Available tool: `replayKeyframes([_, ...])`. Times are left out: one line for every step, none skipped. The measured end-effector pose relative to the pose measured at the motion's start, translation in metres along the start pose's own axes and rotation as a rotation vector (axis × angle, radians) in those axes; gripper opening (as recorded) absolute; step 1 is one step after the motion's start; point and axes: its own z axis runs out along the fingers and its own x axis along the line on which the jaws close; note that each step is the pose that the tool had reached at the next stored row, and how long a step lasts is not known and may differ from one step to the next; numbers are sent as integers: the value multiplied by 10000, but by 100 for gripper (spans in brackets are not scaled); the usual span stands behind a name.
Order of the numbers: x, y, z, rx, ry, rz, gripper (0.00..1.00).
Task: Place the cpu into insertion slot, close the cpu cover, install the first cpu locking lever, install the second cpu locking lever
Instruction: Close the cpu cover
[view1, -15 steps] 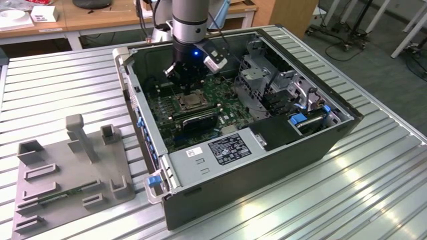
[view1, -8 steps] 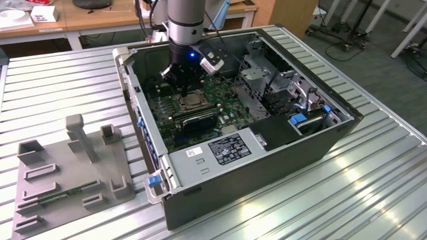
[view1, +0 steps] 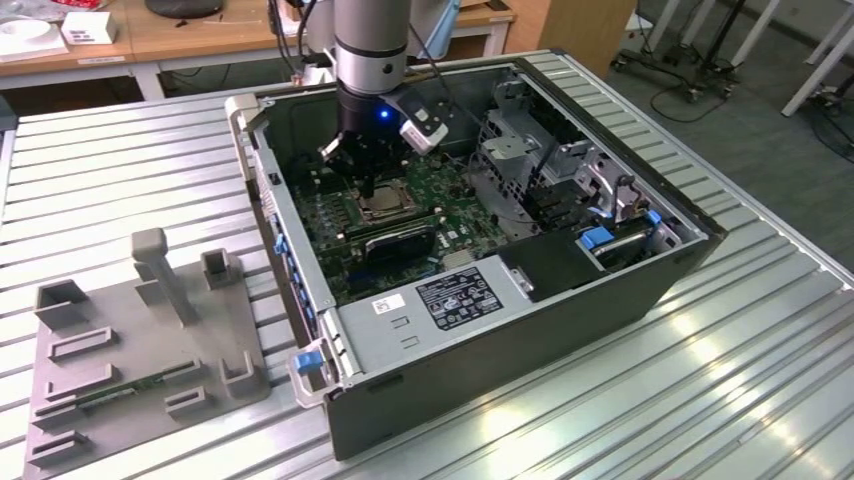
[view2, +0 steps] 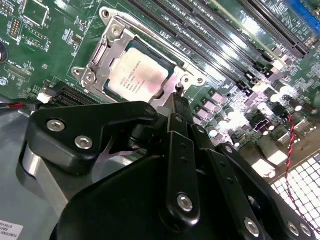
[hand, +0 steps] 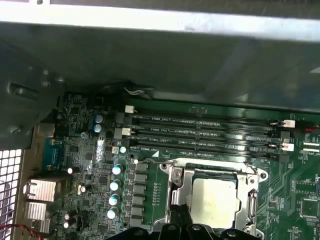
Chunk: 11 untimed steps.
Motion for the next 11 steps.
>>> replayKeyframes([0,-1,0,0,0,-1,11])
replayKeyframes([0,-2,0,0,0,-2,11])
replayKeyframes([0,-2,0,1,0,-1,11])
replayKeyframes([0,-2,4,-2,-1,-2,11])
replayKeyframes([0,-3,11,-2,-1,-2,11])
replayKeyframes([0,-3,22,0,0,-2,11])
replayKeyframes([0,-3,34,-1,0,-2,11])
replayKeyframes([0,-4,47,-1,0,-2,11])
replayKeyframes([0,-4,59,0,0,-2,11])
replayKeyframes([0,-5,70,0,0,-2,11])
replayKeyframes([0,-5,80,0,0,-2,11])
